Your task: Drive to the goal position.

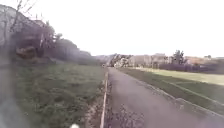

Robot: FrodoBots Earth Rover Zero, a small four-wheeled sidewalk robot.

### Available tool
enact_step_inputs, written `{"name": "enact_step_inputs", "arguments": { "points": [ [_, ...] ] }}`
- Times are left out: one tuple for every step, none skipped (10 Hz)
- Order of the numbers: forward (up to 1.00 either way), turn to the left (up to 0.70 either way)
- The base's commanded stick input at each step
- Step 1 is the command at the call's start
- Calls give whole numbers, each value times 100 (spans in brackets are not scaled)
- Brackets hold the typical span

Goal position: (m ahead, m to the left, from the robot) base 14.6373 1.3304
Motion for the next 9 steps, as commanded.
{"name": "enact_step_inputs", "arguments": {
  "points": [
    [70,0],
    [70,-23],
    [70,-32],
    [70,-35],
    [70,-35],
    [70,-35],
    [70,-35],
    [70,-35],
    [70,-35]
  ]
}}
